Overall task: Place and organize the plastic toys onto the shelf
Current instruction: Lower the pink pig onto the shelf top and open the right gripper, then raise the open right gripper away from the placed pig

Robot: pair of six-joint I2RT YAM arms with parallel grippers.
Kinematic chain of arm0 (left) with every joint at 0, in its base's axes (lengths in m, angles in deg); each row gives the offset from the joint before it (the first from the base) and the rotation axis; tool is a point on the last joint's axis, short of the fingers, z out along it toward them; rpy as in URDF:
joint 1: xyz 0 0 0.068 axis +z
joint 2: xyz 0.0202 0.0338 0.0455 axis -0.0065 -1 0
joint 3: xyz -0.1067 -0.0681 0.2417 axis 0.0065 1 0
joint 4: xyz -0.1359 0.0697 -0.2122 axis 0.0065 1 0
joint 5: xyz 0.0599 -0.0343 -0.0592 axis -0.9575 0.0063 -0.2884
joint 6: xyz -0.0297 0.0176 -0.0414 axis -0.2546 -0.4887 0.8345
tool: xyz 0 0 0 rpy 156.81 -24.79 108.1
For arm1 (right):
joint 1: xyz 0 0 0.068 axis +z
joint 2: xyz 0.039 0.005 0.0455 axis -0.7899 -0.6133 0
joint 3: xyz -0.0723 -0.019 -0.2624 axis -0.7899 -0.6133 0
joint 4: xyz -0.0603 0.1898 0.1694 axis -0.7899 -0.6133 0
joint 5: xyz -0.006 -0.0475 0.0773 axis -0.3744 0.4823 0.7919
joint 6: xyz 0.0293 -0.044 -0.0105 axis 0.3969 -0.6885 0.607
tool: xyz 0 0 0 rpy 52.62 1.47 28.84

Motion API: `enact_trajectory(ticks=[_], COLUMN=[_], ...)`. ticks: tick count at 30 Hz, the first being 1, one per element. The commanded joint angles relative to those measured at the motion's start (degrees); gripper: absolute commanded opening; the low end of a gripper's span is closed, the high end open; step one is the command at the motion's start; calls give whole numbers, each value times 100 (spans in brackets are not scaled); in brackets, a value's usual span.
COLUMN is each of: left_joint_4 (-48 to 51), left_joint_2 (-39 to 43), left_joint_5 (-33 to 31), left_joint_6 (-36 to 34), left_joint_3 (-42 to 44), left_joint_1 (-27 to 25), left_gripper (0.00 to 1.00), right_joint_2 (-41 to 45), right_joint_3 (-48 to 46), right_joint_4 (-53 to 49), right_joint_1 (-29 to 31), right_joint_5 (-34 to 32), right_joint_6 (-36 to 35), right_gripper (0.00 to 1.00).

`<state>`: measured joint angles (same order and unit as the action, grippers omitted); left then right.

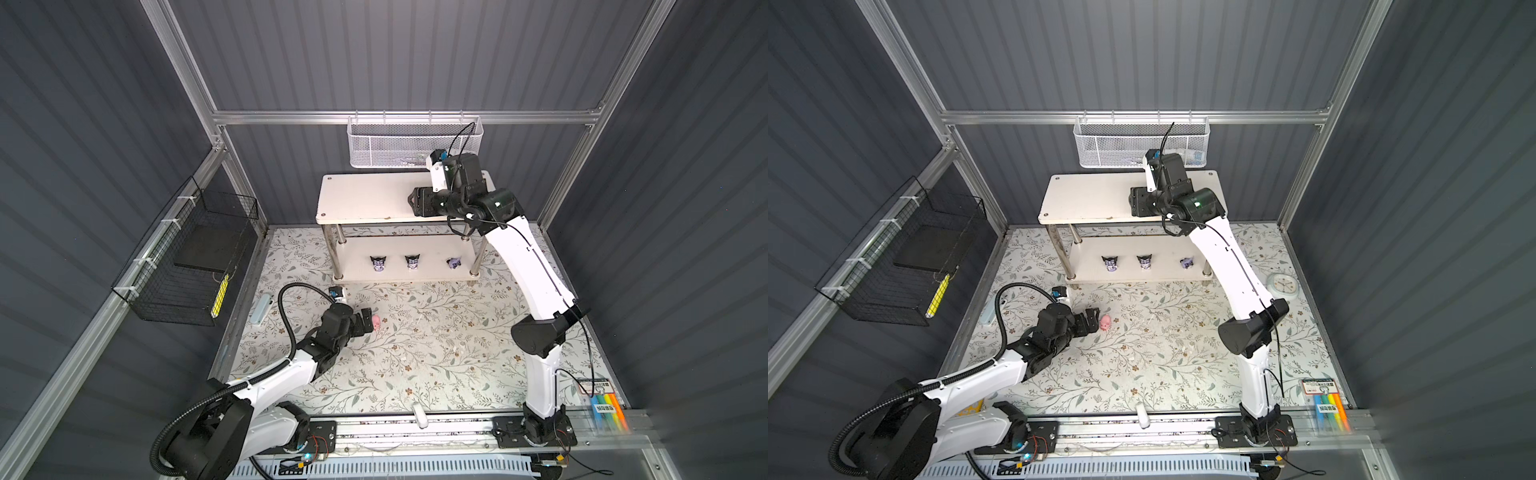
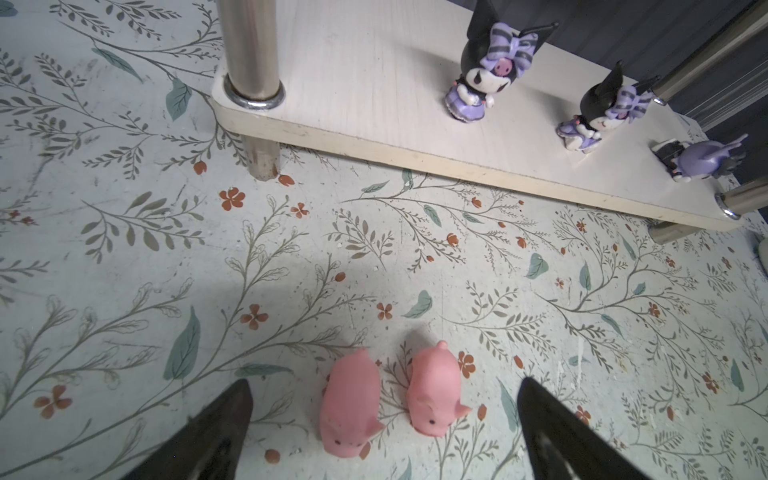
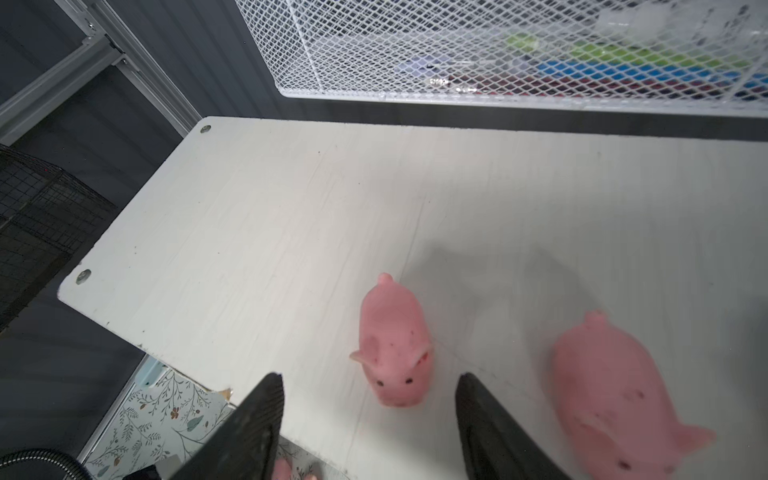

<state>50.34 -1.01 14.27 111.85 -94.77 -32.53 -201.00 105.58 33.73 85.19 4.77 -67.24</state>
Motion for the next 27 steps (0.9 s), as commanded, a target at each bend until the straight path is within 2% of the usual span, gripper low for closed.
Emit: enact_trajectory(ticks=[1,27], left_joint_4=[51,25], left_joint_2=[119,172], left_joint_5=[20,-4], left_joint_6=[76,99], left_joint_3=[126,193], left_joint_1=[21,29], left_gripper=[99,99], right_joint_2=[75,31], right_joint_3=[-43,-179], right_joint_4=[75,209], right_joint_1=[46,205], right_joint_5=[35,95], right_joint_6=[58,146], right_gripper=[68,68])
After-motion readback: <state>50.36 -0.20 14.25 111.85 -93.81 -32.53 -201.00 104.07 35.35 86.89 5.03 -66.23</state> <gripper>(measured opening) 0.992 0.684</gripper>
